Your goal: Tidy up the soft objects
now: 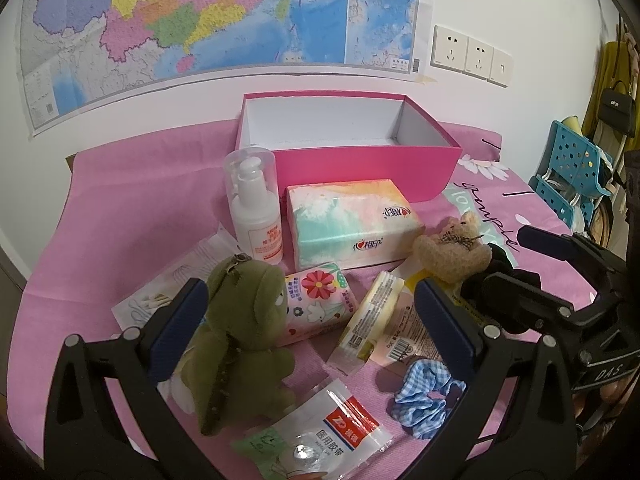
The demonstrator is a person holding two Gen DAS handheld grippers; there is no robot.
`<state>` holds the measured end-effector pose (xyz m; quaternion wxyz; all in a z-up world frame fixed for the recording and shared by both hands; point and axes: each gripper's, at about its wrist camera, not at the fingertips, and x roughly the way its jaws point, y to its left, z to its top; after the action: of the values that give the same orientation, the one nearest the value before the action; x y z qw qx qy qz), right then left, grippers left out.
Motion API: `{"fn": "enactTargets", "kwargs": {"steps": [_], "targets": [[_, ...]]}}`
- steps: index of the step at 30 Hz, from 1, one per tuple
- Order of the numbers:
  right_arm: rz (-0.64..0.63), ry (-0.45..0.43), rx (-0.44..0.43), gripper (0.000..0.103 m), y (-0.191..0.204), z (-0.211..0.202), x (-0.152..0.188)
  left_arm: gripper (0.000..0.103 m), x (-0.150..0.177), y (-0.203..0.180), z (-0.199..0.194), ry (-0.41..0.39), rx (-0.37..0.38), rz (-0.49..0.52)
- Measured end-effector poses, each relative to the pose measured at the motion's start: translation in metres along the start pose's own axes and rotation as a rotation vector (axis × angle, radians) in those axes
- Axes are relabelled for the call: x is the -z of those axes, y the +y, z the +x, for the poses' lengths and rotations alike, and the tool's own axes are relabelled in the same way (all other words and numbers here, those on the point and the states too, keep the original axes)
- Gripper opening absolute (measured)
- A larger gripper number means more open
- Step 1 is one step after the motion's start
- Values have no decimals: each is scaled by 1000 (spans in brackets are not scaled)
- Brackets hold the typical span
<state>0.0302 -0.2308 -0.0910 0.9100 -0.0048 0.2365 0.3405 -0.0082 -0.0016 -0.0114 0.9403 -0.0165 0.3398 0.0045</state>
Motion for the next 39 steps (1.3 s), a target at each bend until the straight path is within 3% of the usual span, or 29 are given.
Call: {"fn": "enactTargets", "kwargs": {"steps": [16,23,29,33,39], "targets": [[-2,18,-22,103,1,7,-1,103,-2,3,5,15,12,4],[-6,72,-52,103,-1,19,3,103,9,16,11,49,34,6],[-44,110,-93,91,6,32,6,101,28,26,19,113,99,15],[-82,133,-146,83,12,47,3,100,33,20,15,101,109,62],[-53,179,-217,77,9,69,2,85,30,14,4,86,166,96]]}}
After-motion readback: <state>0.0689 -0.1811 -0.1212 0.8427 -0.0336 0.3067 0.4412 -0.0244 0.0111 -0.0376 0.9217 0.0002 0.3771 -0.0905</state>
